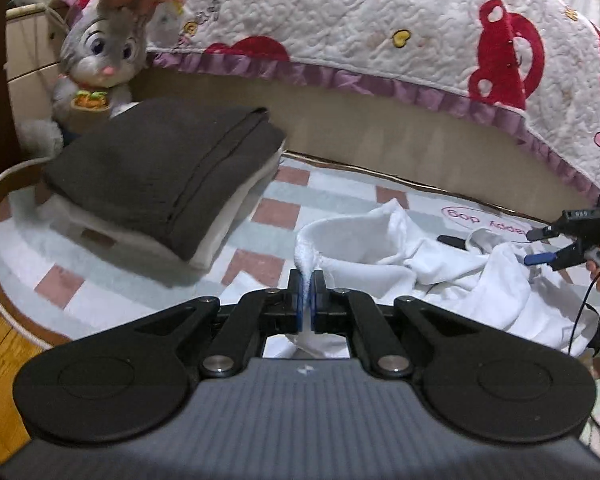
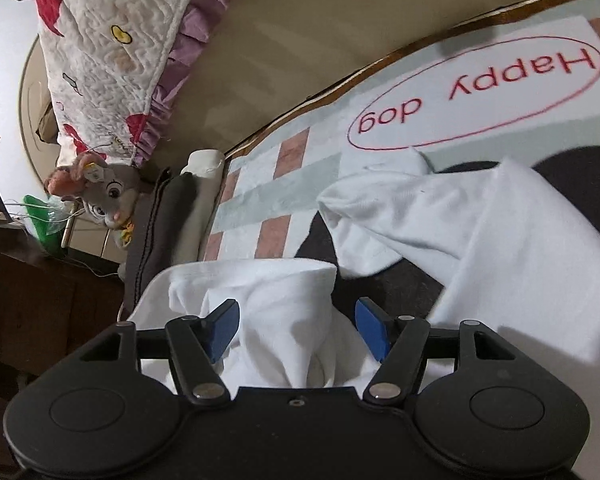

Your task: Fold clothes

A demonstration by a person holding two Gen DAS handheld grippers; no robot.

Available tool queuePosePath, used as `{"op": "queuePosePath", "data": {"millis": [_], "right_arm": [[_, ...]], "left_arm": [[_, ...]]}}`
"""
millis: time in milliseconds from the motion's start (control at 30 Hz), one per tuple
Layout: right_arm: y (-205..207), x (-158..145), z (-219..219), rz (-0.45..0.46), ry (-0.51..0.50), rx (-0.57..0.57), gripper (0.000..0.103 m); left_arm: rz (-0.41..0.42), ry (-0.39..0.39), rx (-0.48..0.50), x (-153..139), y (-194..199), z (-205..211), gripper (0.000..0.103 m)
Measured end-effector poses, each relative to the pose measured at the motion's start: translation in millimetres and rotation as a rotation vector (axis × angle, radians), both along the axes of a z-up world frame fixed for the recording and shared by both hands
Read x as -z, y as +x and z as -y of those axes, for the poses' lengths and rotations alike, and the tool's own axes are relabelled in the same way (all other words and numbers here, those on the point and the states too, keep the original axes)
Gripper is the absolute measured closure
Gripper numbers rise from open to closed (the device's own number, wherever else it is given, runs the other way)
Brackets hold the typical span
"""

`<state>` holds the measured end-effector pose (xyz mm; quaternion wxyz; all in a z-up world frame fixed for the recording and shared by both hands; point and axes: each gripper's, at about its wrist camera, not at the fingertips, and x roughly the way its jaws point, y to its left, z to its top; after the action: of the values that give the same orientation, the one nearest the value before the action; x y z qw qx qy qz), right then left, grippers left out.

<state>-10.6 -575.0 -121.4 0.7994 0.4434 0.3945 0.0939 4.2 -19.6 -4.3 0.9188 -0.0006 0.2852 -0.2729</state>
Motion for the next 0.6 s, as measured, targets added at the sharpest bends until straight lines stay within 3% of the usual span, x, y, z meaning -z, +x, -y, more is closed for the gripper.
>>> {"op": "queuePosePath", "data": {"millis": [200, 267, 333, 367, 467, 500, 567, 600], "right_arm": [[49, -11, -21, -0.093, -0.097, -0.073, 0.032], [69, -7, -29, -0.208, -0.157, -0.080, 0.032], [77, 6, -29, -0.361, -0.211, 0.053, 0.031], [76, 14, -28, -0.414, -0.194, 0.098, 0.030], [64, 20, -36, -0.346, -0.036, 0.054, 0.032], [57, 20, -39, -0.318, -0.002, 0.056, 0.036], [49, 12, -52, -0.240, -0.052, -0.004, 0.072], [46, 3, -59, -0.225, -0.139, -0.030, 0.095]], "left_arm": [[-0.001, -0.006, -0.013, 11, -3, -14, 0.101], [0.000, -0.008, -0.016, 15, -4, -18, 0.101], [0.007, -0.015, -0.014, 17, -4, -19, 0.101], [0.008, -0.021, -0.016, 17, -4, -20, 0.101], [0.020, -0.029, -0.018, 19, -4, -25, 0.101], [0.029, -0.030, -0.015, 19, -5, -26, 0.101], [0.046, -0.031, -0.009, 17, -7, -28, 0.101], [0.056, -0.030, -0.006, 16, -8, -29, 0.101]]}}
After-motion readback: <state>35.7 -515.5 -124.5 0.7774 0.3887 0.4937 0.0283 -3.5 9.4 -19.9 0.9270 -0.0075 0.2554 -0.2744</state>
